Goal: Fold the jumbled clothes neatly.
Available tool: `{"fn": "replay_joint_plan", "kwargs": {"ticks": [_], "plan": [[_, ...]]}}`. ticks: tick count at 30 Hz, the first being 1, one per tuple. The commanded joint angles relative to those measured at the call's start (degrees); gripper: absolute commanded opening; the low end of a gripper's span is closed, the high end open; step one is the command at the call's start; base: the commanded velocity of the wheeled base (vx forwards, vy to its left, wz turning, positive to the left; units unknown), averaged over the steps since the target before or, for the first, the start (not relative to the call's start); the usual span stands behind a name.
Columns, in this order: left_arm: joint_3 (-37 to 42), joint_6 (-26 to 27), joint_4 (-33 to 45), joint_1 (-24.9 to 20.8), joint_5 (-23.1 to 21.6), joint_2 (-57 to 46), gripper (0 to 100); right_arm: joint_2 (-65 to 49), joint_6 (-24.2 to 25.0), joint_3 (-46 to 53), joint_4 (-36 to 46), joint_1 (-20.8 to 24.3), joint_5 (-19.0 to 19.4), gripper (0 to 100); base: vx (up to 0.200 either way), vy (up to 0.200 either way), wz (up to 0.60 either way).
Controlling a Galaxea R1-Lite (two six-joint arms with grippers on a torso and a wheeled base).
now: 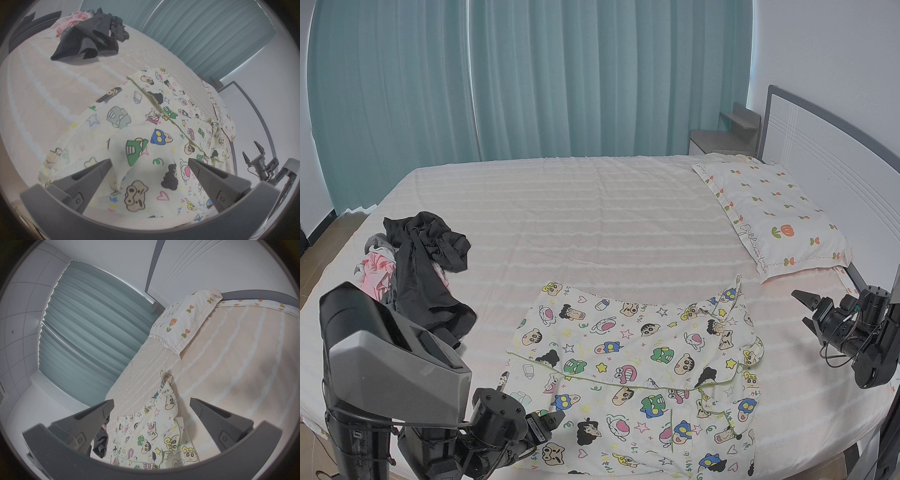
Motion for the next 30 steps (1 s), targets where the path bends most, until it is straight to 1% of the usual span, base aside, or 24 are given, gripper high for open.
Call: {"fn": "replay_joint_plan", "kwargs": {"ticks": [1,4,5,7,11,12,14,16,21,22,23,25,30], "plan": [[-0.70,1.85,-2.70,0.39,1.70,5.80,100,-0.04,0.01,0.00,-1.02,0.00,0.01,100,0.000,0.000,0.00],[-0.53,1.85,-3.75,0.83,2.05,6.15,100,-0.04,0.01,-0.08,-1.02,0.00,0.01,100,0.000,0.000,0.00],[-0.62,1.93,-3.75,1.01,2.23,6.24,0,-0.04,0.01,-0.08,-1.02,0.08,0.01,100,0.000,0.000,0.00],[-0.53,1.93,-3.75,2.06,3.46,6.15,0,-0.04,0.01,0.00,-1.02,0.26,0.01,100,0.000,0.000,0.00],[-0.53,2.55,-4.01,3.29,8.12,5.88,0,-0.04,0.01,0.00,-1.02,0.44,0.01,100,0.000,0.000,0.00],[-0.53,2.55,-4.01,3.29,8.12,5.88,0,-0.04,0.01,0.00,-1.02,0.44,0.01,100,0.000,0.000,0.00],[-0.09,4.31,-4.19,4.00,10.32,4.74,0,-0.04,0.01,0.00,-1.02,0.52,0.01,100,0.000,0.000,0.00],[0.00,5.62,-4.98,4.70,11.46,3.95,0,-0.04,0.01,0.09,-1.02,0.61,0.01,100,0.000,0.000,0.00],[0.26,10.72,-9.99,7.07,12.60,3.34,0,-0.21,0.01,0.09,-1.02,0.61,0.01,100,0.000,0.000,0.00],[0.26,10.90,-10.08,7.16,12.60,3.34,0,-0.30,0.01,0.09,-1.02,0.61,0.01,100,0.000,0.000,0.00],[0.17,13.01,-10.52,8.48,12.60,3.34,0,-0.30,0.01,0.09,-1.02,0.61,0.01,100,0.000,0.000,0.00],[-0.27,14.50,-10.52,9.80,12.60,3.25,0,-0.30,0.01,0.09,-1.02,0.61,0.10,100,0.000,0.000,0.00],[-0.62,16.35,-10.52,11.38,12.34,3.69,0,-0.30,0.01,0.09,-1.02,0.70,0.10,100,0.000,0.000,0.00]]}}
